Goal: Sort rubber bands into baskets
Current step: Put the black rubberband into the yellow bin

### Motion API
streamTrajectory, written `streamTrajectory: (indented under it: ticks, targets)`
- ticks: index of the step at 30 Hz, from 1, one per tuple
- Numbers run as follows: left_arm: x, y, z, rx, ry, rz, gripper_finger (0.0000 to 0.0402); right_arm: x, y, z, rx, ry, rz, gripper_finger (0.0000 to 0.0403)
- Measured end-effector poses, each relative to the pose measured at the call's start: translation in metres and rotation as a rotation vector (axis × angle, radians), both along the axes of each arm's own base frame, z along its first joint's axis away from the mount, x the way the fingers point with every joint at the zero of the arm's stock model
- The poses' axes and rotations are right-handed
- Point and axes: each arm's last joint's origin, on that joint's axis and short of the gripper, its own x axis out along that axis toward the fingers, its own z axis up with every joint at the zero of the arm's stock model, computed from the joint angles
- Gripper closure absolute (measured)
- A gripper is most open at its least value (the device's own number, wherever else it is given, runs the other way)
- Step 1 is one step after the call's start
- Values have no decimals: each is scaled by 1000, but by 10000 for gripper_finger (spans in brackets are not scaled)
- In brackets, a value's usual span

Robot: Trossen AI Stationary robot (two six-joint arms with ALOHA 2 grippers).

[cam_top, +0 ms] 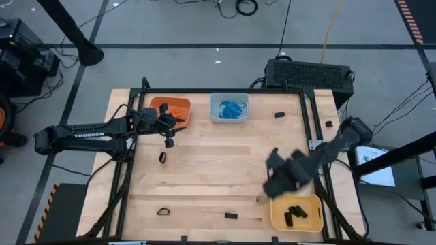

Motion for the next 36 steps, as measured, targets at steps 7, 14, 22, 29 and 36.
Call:
streamTrajectory:
  ticks: [7,14,22,29,36]
  targets:
    - [0,0,0,-2,0,-2,263,1,-120,-3,-9,14,-9,234]
    - [0,0,0,-2,4,-3,263,-17,-233,-34,23,42,-75,234]
    - [1,0,1,4,-15,-4,263,-32,-324,-68,109,-85,-289,233]
    - [1,0,2,5,-18,-4,263,-41,-359,-105,179,-19,-387,187]
    - [1,0,1,4,-14,-4,263,-36,-369,-142,255,71,-350,111]
